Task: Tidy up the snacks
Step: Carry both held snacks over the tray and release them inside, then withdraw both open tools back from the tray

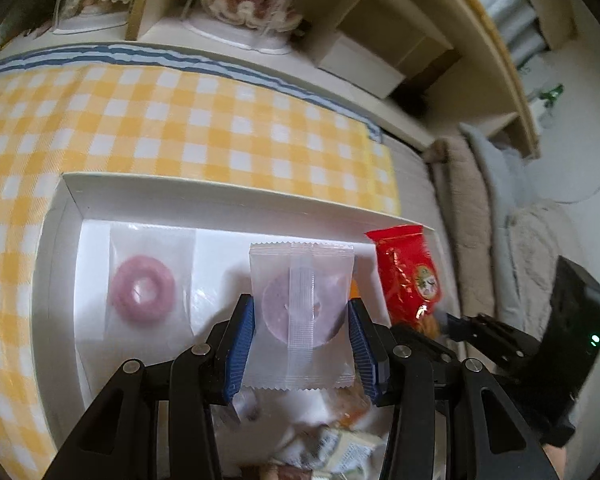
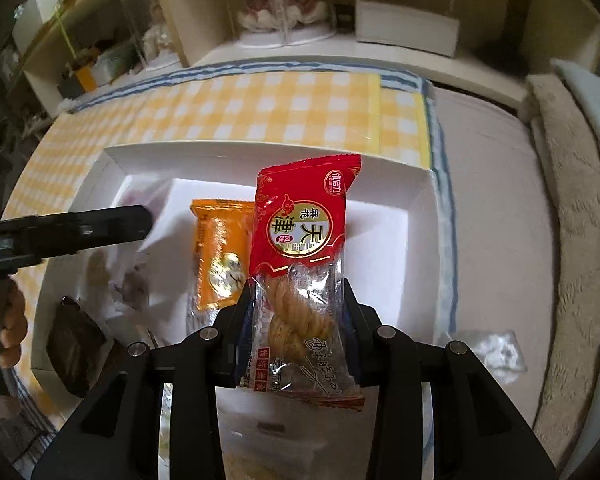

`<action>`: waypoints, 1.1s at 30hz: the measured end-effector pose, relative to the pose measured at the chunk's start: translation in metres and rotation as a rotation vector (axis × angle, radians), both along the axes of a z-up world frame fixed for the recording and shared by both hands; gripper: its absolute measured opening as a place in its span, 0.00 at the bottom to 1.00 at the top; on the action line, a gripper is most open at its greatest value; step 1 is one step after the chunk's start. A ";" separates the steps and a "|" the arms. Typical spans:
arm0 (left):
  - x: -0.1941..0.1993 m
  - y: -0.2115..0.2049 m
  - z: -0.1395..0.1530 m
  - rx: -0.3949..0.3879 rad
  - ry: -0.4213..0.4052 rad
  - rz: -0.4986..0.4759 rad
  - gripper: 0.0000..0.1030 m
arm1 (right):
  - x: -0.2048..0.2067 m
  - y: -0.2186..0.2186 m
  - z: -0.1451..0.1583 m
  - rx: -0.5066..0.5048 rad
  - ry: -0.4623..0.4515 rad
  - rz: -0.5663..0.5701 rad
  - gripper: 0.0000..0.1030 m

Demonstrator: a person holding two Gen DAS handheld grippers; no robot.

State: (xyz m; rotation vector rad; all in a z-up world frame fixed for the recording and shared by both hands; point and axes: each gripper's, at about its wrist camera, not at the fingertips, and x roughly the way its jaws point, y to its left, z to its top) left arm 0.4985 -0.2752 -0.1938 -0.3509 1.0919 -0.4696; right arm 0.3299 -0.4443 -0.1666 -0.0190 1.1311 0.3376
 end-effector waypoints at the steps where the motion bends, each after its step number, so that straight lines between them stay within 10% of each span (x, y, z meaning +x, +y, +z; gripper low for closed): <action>1: 0.004 -0.001 -0.003 0.008 0.002 0.008 0.44 | 0.002 0.002 -0.001 0.000 -0.003 0.005 0.38; 23: -0.012 0.001 0.000 0.112 -0.016 -0.024 0.59 | -0.012 -0.015 0.006 0.085 0.034 -0.129 0.47; 29: -0.032 0.010 0.025 0.147 -0.060 -0.042 0.94 | -0.027 -0.011 0.019 0.077 0.007 -0.156 0.72; 33: -0.048 0.020 0.042 0.165 -0.088 -0.044 1.00 | -0.037 -0.012 0.033 0.077 -0.017 -0.198 0.86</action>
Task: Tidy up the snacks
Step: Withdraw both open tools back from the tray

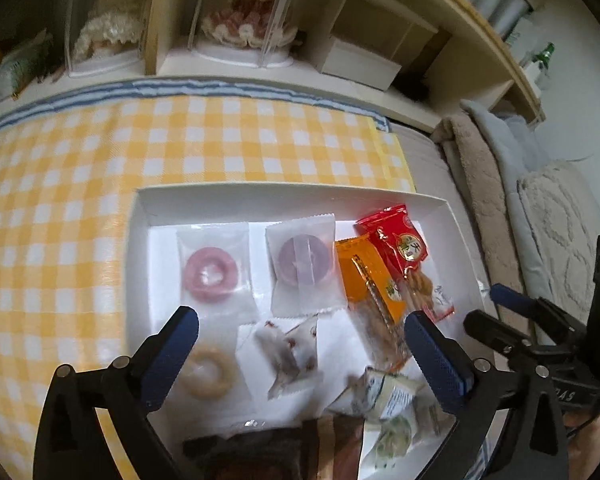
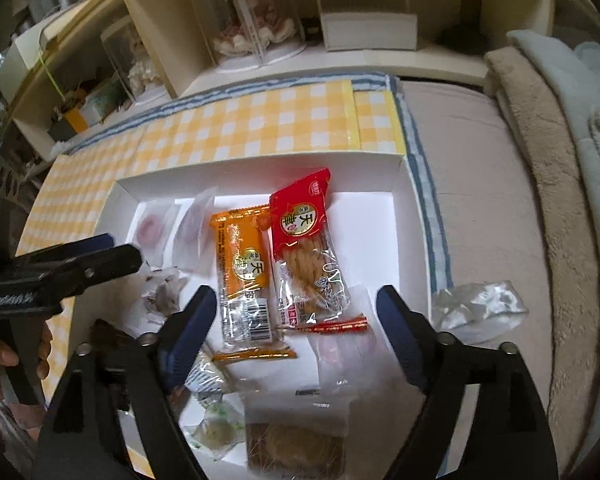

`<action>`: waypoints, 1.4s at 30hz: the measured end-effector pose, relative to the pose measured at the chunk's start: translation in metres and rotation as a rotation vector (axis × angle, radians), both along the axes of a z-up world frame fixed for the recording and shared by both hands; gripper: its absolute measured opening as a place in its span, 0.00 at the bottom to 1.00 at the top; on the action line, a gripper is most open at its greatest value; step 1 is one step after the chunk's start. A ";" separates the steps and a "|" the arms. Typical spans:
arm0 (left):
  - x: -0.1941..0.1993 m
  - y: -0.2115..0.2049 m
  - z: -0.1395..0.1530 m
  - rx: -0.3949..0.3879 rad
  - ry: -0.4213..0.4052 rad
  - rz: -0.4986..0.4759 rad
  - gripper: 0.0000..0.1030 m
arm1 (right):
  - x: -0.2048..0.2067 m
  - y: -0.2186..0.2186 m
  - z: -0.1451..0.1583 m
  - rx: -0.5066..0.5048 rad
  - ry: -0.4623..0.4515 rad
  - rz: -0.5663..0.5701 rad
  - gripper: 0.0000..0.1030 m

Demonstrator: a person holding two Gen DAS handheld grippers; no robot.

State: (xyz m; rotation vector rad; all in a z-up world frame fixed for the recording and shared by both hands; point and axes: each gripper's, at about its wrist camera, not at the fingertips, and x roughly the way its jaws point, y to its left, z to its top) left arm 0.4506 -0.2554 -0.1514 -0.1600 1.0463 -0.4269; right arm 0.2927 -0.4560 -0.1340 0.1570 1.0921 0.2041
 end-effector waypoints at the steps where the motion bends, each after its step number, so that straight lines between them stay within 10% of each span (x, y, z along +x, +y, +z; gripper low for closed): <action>1: -0.004 0.003 0.005 0.004 -0.006 -0.001 1.00 | -0.002 0.000 0.004 -0.002 -0.005 -0.009 0.89; 24: -0.155 0.076 0.126 0.099 -0.197 -0.029 1.00 | -0.093 0.034 0.101 -0.027 -0.137 -0.101 1.00; 42: -0.301 0.120 0.168 0.163 -0.362 -0.028 1.00 | -0.194 0.064 0.136 -0.064 -0.257 -0.125 1.00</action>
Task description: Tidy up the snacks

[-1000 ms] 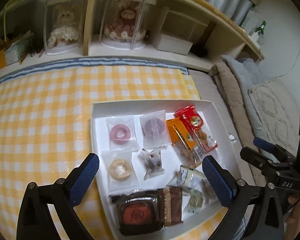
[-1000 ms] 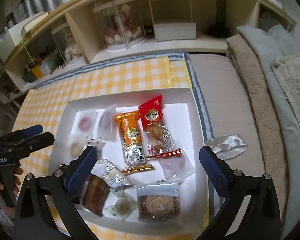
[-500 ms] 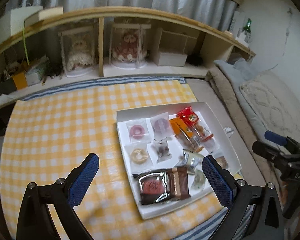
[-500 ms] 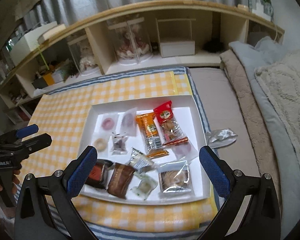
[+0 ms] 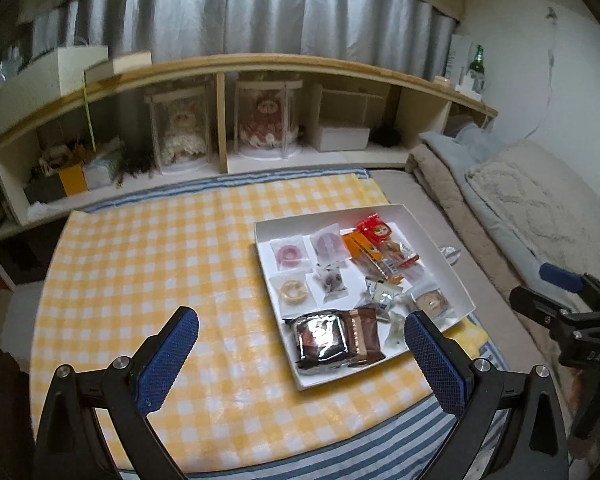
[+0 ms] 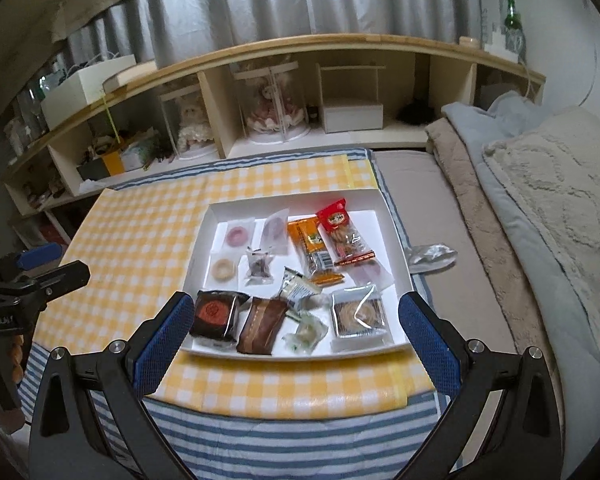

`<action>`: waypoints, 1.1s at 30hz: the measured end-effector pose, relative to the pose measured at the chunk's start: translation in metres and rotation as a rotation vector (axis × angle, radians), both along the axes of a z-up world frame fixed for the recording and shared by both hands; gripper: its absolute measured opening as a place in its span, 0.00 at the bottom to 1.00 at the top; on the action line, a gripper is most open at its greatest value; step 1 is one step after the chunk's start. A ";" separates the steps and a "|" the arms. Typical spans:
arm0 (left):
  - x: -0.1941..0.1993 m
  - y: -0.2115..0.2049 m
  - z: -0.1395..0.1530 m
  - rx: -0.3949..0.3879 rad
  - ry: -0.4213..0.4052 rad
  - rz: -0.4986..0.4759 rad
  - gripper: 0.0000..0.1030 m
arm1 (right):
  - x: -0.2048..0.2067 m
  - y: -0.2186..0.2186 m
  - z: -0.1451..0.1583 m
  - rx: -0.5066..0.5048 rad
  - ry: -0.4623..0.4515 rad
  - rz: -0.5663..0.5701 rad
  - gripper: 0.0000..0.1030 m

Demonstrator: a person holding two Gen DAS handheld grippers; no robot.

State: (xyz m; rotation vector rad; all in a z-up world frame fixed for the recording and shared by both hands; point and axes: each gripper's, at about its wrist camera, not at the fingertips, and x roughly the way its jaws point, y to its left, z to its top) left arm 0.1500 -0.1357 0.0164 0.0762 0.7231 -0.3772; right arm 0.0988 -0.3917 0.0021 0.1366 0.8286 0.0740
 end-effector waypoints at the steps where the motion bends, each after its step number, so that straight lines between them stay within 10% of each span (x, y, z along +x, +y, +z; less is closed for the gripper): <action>1: -0.005 -0.001 0.000 0.006 -0.011 -0.003 1.00 | -0.006 0.001 0.001 -0.003 -0.007 -0.002 1.00; 33: -0.078 0.038 -0.035 -0.007 -0.095 -0.009 1.00 | -0.082 0.034 -0.002 -0.133 -0.134 -0.045 1.00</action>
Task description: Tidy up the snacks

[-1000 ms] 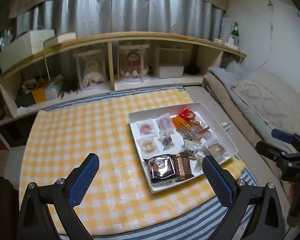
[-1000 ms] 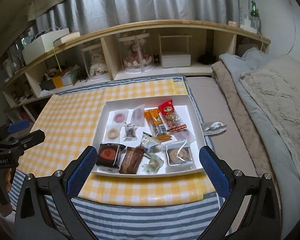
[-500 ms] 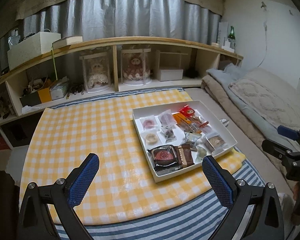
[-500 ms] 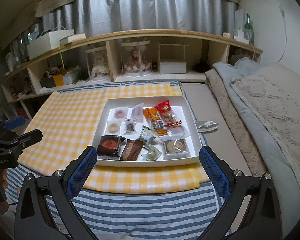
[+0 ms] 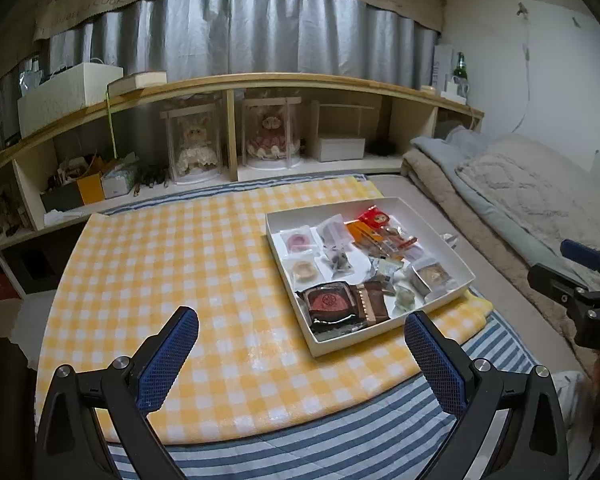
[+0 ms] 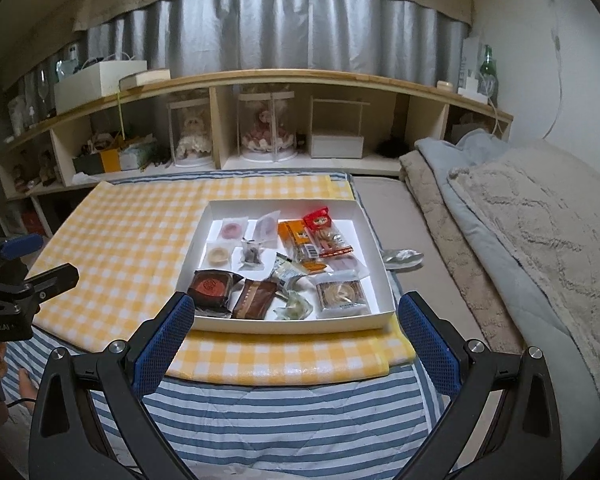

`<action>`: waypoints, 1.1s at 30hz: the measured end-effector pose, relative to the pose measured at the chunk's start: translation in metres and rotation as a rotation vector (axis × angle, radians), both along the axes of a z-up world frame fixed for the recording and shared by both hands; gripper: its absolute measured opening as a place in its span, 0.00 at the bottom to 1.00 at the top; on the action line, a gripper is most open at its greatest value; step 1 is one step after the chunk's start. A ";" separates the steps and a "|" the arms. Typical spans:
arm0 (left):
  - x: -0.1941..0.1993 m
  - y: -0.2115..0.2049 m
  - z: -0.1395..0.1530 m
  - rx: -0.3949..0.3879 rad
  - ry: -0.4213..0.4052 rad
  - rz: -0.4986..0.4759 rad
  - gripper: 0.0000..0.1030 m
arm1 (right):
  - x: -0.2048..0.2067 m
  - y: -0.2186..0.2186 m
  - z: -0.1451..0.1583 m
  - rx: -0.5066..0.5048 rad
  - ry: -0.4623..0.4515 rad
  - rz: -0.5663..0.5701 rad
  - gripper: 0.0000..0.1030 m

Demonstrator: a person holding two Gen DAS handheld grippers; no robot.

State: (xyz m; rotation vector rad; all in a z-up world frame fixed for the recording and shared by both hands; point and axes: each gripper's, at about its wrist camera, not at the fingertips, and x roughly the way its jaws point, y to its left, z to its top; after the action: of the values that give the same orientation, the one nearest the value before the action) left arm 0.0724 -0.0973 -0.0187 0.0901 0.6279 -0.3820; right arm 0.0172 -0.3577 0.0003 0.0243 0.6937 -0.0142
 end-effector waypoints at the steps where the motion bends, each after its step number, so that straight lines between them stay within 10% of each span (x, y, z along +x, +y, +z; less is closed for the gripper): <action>1: 0.000 0.000 0.000 0.000 -0.001 0.002 1.00 | 0.000 0.000 0.000 0.000 0.000 -0.002 1.00; 33: -0.008 -0.007 0.001 -0.021 -0.020 0.028 1.00 | -0.002 -0.002 -0.001 -0.001 -0.005 -0.004 1.00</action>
State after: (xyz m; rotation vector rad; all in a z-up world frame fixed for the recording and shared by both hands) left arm 0.0643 -0.1039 -0.0182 0.0647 0.6048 -0.3600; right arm 0.0148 -0.3596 -0.0002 0.0252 0.6885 -0.0183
